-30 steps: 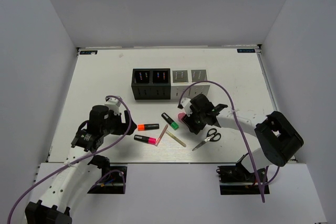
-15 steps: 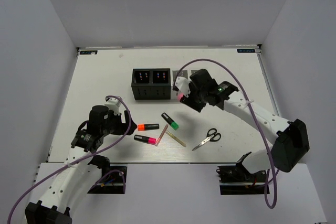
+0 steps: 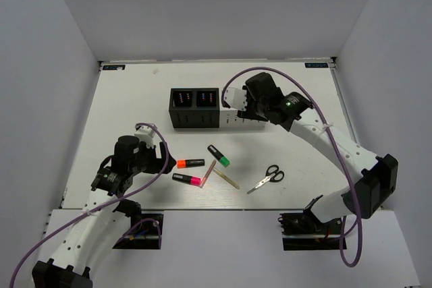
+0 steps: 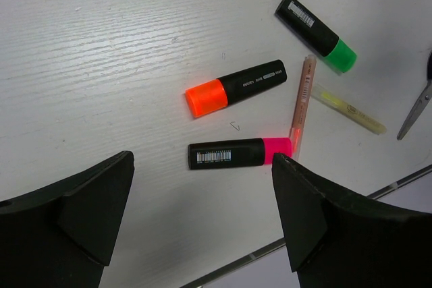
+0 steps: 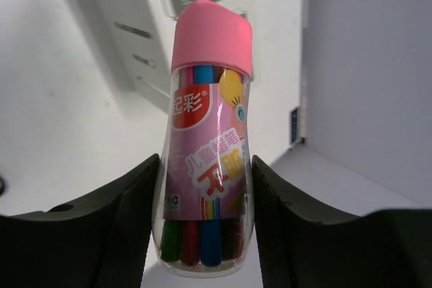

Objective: Sort the stationery into containers
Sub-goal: Place the stationery in the storage box.

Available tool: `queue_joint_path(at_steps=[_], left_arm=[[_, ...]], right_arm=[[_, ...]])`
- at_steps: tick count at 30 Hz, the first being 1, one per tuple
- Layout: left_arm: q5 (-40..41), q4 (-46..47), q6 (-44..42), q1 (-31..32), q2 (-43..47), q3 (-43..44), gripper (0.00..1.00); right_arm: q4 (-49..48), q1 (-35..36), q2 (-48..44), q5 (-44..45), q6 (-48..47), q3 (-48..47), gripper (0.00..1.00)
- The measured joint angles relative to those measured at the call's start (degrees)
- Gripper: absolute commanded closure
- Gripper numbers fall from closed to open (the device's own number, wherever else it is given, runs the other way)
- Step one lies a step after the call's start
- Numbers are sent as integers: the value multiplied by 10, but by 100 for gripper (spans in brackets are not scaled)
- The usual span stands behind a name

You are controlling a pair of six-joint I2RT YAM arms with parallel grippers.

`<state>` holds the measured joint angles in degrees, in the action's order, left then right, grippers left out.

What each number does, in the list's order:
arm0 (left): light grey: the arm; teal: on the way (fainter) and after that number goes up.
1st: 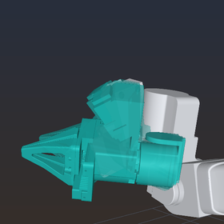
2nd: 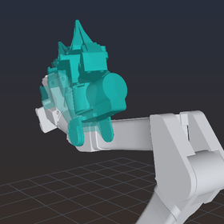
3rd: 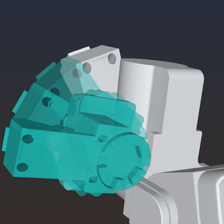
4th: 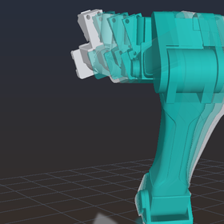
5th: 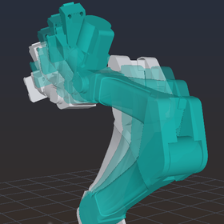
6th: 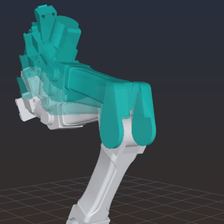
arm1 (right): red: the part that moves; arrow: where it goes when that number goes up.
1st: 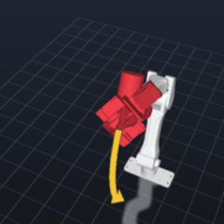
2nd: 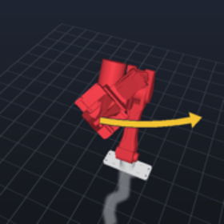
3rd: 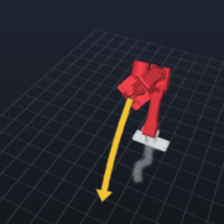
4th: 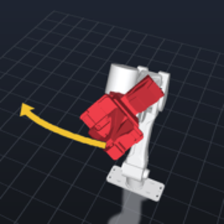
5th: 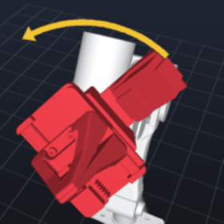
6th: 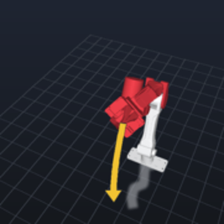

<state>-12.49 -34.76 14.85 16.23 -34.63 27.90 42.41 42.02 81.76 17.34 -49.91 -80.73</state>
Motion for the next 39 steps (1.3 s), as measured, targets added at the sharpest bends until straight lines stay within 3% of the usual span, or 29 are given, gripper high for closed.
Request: queue_joint_path(at_steps=[6,15,22,30,39], left_arm=[[0,0,0,0,3,0,7],[-1,0,0,0,6,0,7],[-3,0,-3,0,6,0,7],[-4,0,-4,0,6,0,7],[-4,0,-4,0,6,0,7]], right_arm=[[-56,-23,46,53,-96,-3,100],[-62,-67,129,75,-189,-64,100],[-23,-91,145,72,-237,-129,100],[62,-101,164,37,-254,-132,100],[92,-110,180,15,-270,-137,100]])
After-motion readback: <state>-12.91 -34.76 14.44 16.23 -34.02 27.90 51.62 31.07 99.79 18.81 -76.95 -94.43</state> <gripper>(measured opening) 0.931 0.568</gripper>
